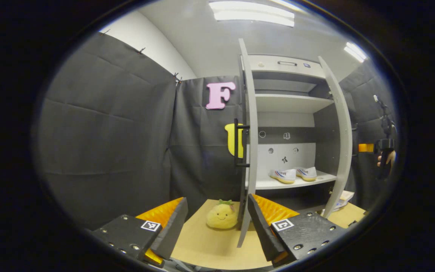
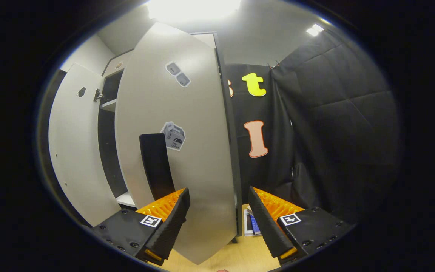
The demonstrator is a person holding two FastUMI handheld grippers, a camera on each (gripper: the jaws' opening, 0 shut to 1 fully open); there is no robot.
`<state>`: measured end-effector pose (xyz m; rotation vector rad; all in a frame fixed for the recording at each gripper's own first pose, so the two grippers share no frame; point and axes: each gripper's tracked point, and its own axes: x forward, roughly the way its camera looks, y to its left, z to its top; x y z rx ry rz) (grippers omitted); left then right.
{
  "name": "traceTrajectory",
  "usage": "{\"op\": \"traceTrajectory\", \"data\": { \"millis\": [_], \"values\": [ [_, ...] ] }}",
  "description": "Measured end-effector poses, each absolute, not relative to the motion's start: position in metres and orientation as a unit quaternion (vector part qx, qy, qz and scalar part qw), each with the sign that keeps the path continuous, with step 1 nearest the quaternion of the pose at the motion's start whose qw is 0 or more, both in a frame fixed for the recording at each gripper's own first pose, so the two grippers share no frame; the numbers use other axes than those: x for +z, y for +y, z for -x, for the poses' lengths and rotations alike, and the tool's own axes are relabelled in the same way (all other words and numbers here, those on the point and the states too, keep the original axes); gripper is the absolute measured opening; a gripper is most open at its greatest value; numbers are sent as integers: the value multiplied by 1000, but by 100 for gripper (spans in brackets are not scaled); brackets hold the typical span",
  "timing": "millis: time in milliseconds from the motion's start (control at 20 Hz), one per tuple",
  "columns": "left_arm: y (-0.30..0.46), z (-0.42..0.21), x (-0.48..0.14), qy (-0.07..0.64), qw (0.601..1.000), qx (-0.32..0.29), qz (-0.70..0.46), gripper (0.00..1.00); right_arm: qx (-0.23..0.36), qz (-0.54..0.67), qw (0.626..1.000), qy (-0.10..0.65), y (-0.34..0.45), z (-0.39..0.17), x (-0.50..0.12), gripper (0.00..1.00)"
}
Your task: Grab one shoe with the right hand and put it into the shoe cabinet, grab the other shoe with the left hand and put it into the shoe cabinet; then close the right door with the right hand and the left door with the left hand.
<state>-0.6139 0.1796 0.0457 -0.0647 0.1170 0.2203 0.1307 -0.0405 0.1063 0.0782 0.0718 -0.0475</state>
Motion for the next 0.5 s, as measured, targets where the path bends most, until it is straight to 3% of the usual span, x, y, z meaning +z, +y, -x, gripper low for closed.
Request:
{"op": "traceTrajectory", "data": {
  "millis": [500],
  "values": [
    [207,619,40,73,986,145,30,91,9,-21,999,27,-5,-138,113,97]
  ]
}}
